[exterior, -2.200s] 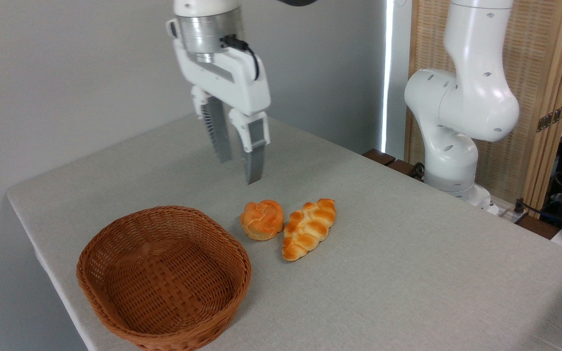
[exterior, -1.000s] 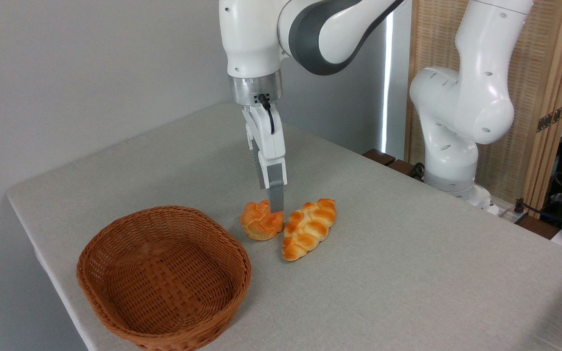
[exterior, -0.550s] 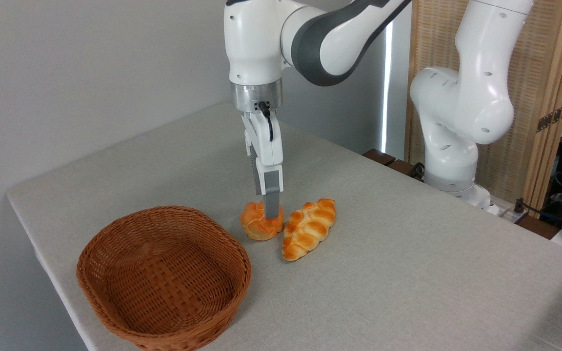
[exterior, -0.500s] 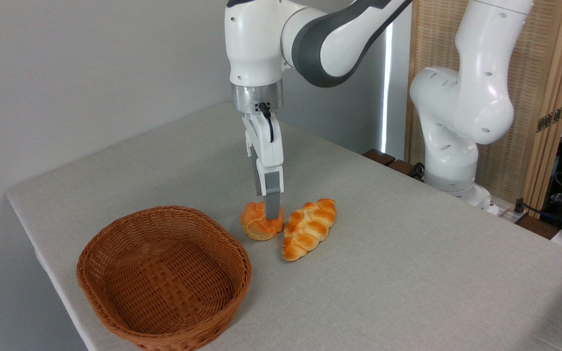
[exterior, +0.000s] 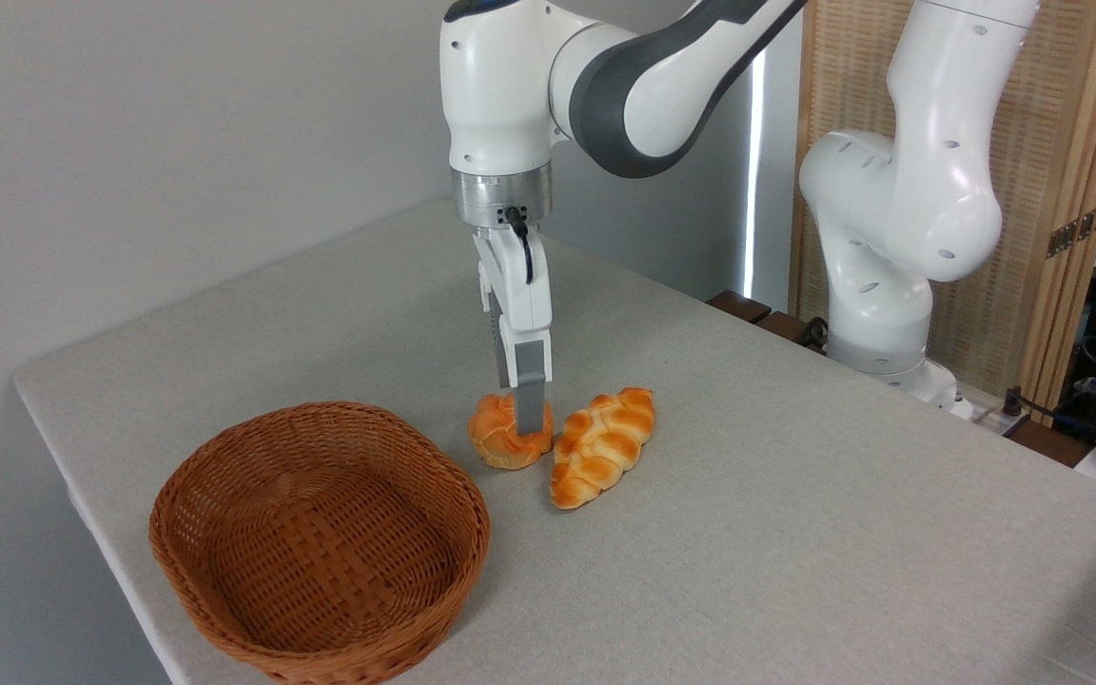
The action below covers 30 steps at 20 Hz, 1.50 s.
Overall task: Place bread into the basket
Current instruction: 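Close the gripper fingers around the round orange bun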
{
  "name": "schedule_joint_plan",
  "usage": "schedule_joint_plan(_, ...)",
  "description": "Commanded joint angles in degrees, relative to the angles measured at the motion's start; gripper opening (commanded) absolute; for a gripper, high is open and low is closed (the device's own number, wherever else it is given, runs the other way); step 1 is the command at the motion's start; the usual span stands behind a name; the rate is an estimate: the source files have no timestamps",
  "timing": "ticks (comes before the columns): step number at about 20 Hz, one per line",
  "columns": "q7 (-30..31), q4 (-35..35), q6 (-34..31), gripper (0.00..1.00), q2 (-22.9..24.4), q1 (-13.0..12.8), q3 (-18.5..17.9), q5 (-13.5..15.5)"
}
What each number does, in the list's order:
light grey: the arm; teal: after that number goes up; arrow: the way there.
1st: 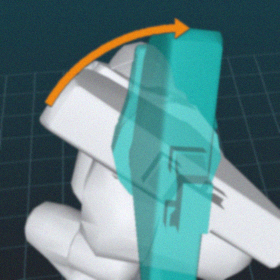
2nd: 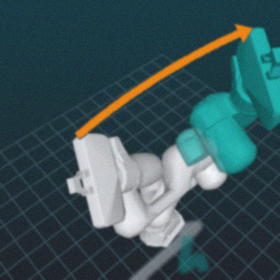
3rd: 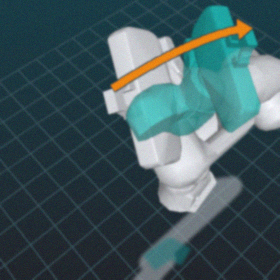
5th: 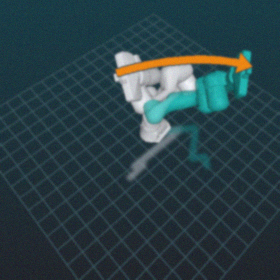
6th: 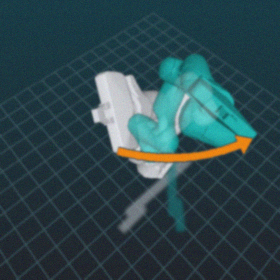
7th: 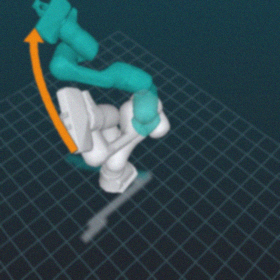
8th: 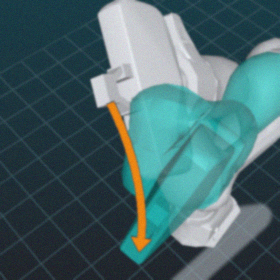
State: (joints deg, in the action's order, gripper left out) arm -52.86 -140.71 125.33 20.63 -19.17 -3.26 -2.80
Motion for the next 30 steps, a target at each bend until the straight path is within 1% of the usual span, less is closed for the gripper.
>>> schedule_joint_plan(1, -0.84, -0.88, 1.76, 1.0, -0.07, -1.48, -1.22, -2.29)
schedule_joint_plan(3, -0.75, -0.88, 1.85, 1.0, -0.76, -1.75, -1.22, -2.3)
schedule_joint_plan(5, -0.75, -0.97, 2.81, 1.0, -1.29, -2.54, -1.22, -2.3)
schedule_joint_plan(8, -0.66, -2.73, 6.15, 1.0, -1.38, -2.54, -1.22, -2.3)
schedule_joint_plan(11, -0.66, -2.82, 6.24, 1.0, -1.38, -2.54, -1.22, -2.3)
schedule_joint_plan(12, -0.66, -2.82, 6.24, 0.98, -1.38, -2.54, -1.22, -2.3)
schedule_joint_plan(13, -0.75, -2.82, 6.24, 0.9, -1.38, -2.54, -1.22, -2.3)
schedule_joint_plan(15, -0.84, -2.73, 6.24, 0.65, -1.38, -2.72, -1.22, -2.21)
schedule_joint_plan(16, -0.84, -2.73, 6.24, 0.56, -1.38, -3.07, -1.22, -2.21)
schedule_joint_plan(17, -0.84, -2.73, 6.24, 0.51, -1.38, -3.07, -1.22, -2.21)
schedule_joint_plan(18, -0.84, -2.73, 6.24, 0.5, -1.38, -3.07, -1.22, -2.21)
schedule_joint_plan(20, -0.84, -2.73, 6.24, 0.43, -1.38, -3.07, -1.22, -2.3)
schedule_joint_plan(26, -0.84, -2.82, 6.24, 0.43, -1.38, -3.07, -1.13, -2.3)
schedule_joint_plan(28, -0.84, -2.73, 6.24, 0.39, -1.38, -3.07, -1.22, -2.21)
schedule_joint_plan(30, -0.84, -2.73, 6.24, 0.38, -1.38, -3.16, -1.13, -2.21)
